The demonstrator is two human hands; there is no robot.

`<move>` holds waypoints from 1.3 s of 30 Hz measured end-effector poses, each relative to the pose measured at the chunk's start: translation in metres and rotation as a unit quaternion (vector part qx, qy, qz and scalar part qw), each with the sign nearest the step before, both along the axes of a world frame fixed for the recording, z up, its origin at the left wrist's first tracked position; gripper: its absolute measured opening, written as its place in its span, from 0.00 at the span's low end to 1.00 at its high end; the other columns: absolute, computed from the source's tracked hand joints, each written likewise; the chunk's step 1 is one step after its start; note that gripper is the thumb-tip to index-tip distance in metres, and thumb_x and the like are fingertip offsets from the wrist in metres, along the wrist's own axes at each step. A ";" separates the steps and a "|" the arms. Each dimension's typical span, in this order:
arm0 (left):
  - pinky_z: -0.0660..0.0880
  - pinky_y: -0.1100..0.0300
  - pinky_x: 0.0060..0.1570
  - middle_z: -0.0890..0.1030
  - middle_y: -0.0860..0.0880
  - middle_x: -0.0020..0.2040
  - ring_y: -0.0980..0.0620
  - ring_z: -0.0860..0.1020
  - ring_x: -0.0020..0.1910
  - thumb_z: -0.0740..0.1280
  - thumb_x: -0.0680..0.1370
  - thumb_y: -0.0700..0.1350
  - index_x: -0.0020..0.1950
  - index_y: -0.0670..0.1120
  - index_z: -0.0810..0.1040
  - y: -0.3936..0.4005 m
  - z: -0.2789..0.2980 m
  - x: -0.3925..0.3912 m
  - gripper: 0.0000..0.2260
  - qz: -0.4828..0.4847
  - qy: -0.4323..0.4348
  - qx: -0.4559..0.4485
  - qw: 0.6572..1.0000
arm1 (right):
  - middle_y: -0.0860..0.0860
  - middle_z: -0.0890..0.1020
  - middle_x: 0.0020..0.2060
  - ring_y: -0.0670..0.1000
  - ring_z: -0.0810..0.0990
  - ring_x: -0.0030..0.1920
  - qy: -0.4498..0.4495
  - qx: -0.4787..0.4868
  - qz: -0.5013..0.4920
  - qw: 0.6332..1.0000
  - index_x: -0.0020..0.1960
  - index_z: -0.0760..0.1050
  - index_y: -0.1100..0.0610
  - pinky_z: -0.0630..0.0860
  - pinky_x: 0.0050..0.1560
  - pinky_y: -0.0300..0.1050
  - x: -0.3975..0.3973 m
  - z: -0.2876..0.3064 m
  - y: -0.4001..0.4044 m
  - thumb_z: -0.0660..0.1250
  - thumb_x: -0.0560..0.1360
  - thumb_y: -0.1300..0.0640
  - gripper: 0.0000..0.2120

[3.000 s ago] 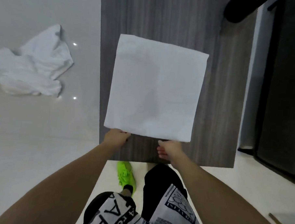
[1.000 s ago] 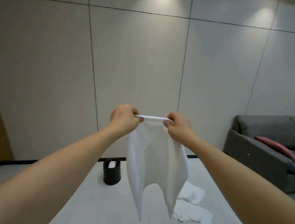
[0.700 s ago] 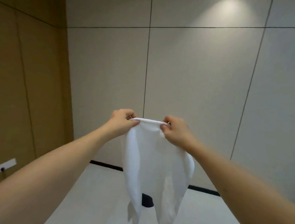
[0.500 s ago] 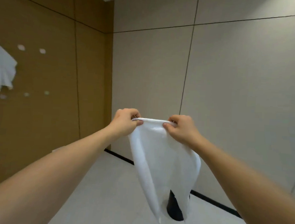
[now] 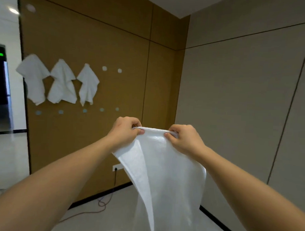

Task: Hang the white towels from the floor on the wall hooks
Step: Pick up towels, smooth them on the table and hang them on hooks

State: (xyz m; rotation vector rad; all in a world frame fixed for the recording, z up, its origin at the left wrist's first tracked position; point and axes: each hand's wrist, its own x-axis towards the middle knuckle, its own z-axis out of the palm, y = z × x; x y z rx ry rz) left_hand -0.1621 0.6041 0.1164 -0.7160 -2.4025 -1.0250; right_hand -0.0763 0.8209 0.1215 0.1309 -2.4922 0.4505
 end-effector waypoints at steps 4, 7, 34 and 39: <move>0.70 0.60 0.39 0.80 0.55 0.38 0.54 0.78 0.43 0.72 0.73 0.53 0.40 0.54 0.82 -0.040 0.015 -0.086 0.04 0.046 0.016 -0.026 0.998 | 0.45 0.82 0.40 0.46 0.78 0.41 0.003 -0.013 0.028 1.000 0.48 0.81 0.50 0.75 0.39 0.41 -0.099 0.014 -0.032 0.65 0.78 0.45 0.11; 0.71 0.59 0.41 0.81 0.55 0.40 0.54 0.78 0.44 0.72 0.73 0.54 0.41 0.55 0.82 -0.061 0.025 -0.145 0.04 0.076 0.027 -0.043 0.996 | 0.45 0.81 0.39 0.46 0.78 0.39 0.002 -0.021 0.051 0.998 0.48 0.80 0.51 0.76 0.37 0.41 -0.166 0.018 -0.051 0.65 0.78 0.44 0.12; 0.77 0.51 0.50 0.82 0.51 0.43 0.51 0.78 0.46 0.68 0.76 0.53 0.46 0.51 0.82 -0.048 0.088 -0.619 0.08 0.274 0.072 -0.035 0.958 | 0.48 0.80 0.41 0.50 0.78 0.43 0.041 -0.036 0.252 0.966 0.44 0.78 0.49 0.75 0.44 0.46 -0.742 0.071 -0.024 0.62 0.79 0.48 0.09; 0.75 0.54 0.49 0.82 0.51 0.43 0.51 0.78 0.46 0.68 0.76 0.53 0.47 0.50 0.83 -0.058 0.102 -0.692 0.08 0.282 0.100 -0.034 0.954 | 0.48 0.79 0.36 0.50 0.77 0.39 0.078 -0.034 0.248 0.965 0.41 0.77 0.54 0.73 0.39 0.44 -0.821 0.082 -0.037 0.62 0.79 0.48 0.13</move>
